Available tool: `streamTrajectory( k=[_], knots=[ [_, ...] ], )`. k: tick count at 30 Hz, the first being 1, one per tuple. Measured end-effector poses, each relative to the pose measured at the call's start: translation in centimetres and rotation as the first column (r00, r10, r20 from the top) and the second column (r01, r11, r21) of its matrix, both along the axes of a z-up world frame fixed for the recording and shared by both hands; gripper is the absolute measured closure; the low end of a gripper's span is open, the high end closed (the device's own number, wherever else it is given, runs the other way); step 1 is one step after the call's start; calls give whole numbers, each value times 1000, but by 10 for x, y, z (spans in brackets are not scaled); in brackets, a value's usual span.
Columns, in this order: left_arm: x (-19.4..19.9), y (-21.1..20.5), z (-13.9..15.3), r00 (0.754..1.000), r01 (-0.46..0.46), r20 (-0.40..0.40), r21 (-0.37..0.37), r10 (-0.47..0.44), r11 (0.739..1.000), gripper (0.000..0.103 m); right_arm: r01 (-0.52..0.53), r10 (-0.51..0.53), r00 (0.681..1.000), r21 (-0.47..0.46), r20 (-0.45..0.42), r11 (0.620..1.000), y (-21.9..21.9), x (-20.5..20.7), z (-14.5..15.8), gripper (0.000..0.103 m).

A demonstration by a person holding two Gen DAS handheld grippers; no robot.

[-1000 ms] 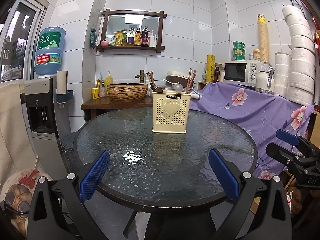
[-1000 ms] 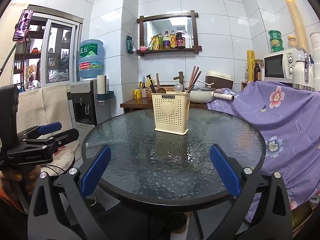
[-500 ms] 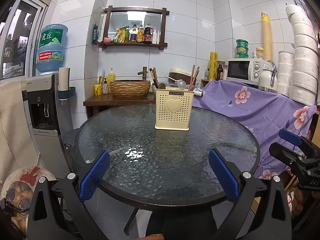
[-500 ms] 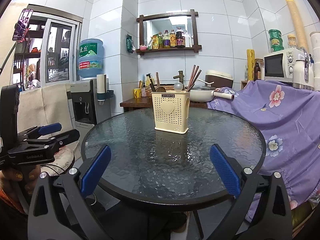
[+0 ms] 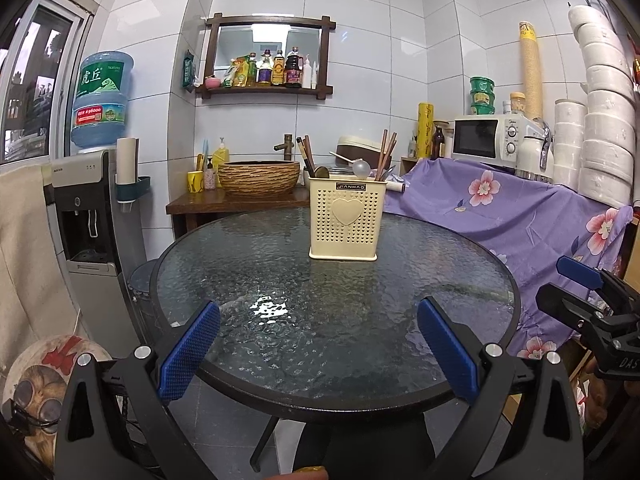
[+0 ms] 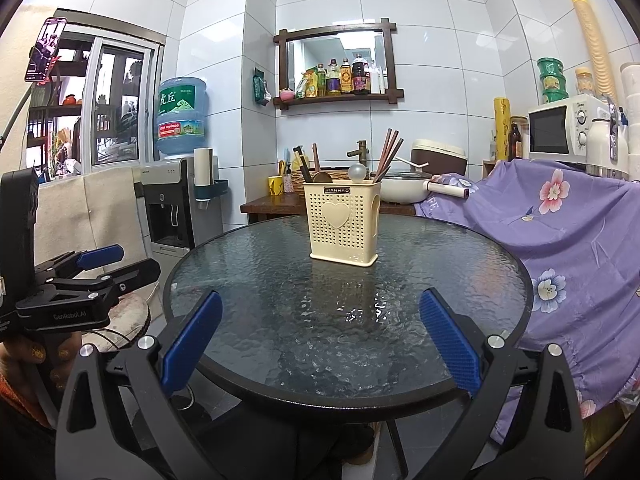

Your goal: Organize utensils

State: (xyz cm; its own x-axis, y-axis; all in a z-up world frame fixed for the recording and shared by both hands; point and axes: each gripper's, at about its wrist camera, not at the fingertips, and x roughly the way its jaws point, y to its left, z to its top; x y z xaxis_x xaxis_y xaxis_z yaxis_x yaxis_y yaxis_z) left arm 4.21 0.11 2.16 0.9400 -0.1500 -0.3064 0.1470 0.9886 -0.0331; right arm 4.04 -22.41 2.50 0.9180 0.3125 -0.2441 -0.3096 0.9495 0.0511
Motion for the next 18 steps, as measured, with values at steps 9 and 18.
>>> streamTrajectory(
  k=[9,18],
  knots=[
    [-1,-1,0,1000,0,2,2,0,1000,6,-1,1,1000,1,-1,1000,0,0,0,6],
    [-1,-1,1,1000,-1,2,0,1,1000,6,-1,1,1000,1,-1,1000,0,0,0,6]
  ],
)
